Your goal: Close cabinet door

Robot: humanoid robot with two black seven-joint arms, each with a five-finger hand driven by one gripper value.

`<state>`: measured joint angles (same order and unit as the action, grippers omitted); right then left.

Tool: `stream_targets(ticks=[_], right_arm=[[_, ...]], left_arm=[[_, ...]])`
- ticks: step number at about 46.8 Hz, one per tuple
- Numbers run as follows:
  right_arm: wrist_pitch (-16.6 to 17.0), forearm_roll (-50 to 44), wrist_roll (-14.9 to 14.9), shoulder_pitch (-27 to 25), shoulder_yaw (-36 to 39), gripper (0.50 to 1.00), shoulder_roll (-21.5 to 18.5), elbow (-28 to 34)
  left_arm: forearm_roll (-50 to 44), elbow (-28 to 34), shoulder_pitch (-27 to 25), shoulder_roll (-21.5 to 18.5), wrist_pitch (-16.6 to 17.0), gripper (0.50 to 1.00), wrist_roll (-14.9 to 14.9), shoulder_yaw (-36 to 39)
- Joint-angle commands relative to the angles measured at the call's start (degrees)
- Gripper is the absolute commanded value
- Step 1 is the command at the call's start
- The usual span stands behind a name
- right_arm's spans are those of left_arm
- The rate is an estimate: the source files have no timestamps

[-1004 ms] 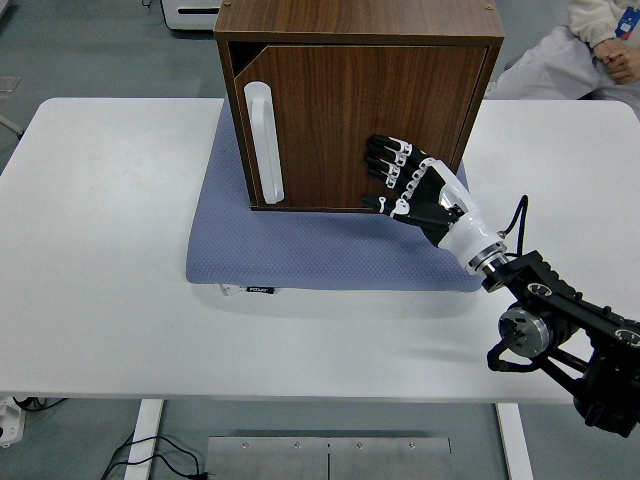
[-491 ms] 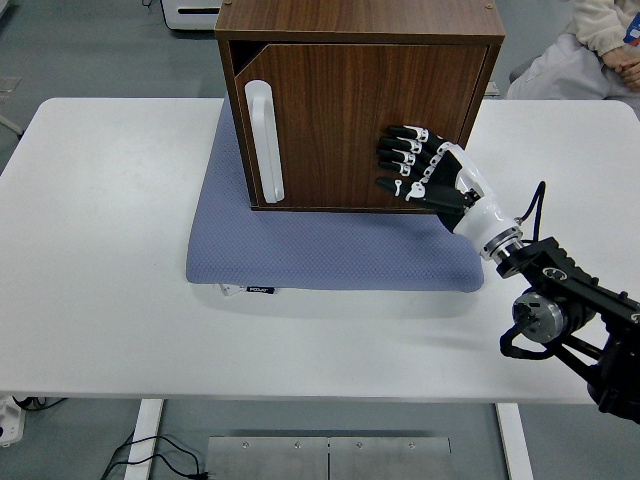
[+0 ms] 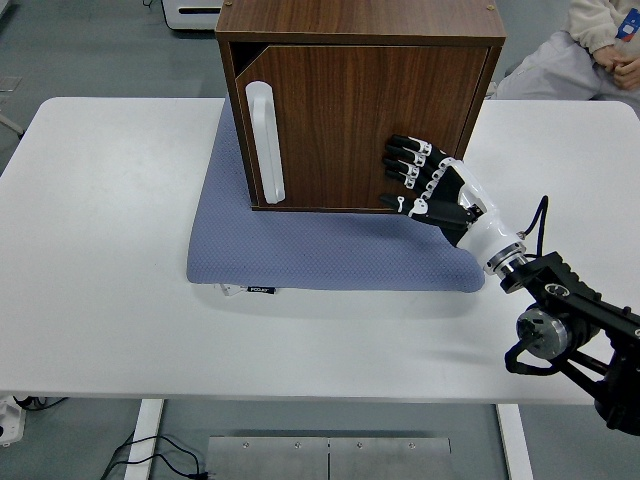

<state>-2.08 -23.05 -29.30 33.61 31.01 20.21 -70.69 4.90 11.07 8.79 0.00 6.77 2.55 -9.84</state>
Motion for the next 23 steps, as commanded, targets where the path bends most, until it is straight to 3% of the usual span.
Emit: stream_targets(ticks=[1,12,23], right_arm=[[0.1,-0.4,-1.5,-1.6,0.1,1.0,1.1,-1.3],[0.5,-2.9,-5.7,-3.5,0.4,1.0,5.2,-6.8],[2.1,-4.6,-5.7,-5.8,0.5,1.0,9.8,-10.2]], left_arm=[[0.0,0.0,0.0,0.0,0.0,1.0,0.0,0.0],[0.0,0.0,0.0,0.0,0.0,1.0,0.0,0.0],[-0.1,0.0,0.0,0.0,0.0,1.0,0.0,0.0]])
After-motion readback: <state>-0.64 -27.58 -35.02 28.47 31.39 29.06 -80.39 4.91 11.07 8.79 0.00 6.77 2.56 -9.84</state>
